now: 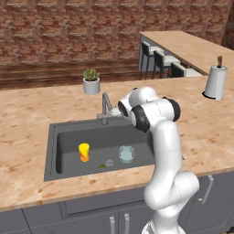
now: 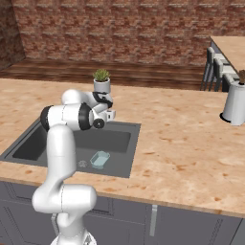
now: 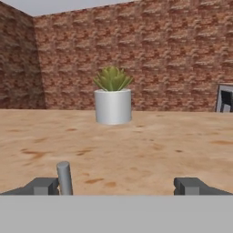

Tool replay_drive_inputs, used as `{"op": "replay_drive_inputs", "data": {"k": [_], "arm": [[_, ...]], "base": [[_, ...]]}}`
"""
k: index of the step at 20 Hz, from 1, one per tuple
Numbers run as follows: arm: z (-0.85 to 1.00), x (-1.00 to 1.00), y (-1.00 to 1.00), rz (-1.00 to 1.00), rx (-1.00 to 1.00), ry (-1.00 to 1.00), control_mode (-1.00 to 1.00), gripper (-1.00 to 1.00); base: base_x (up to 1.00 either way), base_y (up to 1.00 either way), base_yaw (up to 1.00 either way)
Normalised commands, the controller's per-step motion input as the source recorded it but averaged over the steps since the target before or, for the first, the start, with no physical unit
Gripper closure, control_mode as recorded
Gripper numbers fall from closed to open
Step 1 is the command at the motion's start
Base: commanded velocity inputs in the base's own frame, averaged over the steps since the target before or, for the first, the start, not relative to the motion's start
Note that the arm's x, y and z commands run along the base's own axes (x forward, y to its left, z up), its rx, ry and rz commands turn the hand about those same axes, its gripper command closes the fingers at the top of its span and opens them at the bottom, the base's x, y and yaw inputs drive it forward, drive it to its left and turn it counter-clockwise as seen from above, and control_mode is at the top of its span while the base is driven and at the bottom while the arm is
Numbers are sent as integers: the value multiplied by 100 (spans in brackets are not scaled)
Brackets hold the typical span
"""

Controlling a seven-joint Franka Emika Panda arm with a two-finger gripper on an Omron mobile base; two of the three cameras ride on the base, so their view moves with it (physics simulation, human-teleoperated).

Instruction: Pick the cup and tupperware and place them in the sink. Then turn on the water.

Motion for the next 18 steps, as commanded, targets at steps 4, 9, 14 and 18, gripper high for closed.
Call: {"op": "replay_drive_inputs", "data": {"k": [4, 9, 14, 18], "arm": [[0, 0, -11, -1, 0, 0, -100, -100], [0, 0, -9, -2, 0, 0, -100, -100], [0, 0, -16, -1, 0, 0, -100, -100], [0, 0, -27, 0, 0, 0, -100, -100]], "base": [[0, 0, 0], [0, 0, 0], [0, 0, 0], [0, 0, 0]]}}
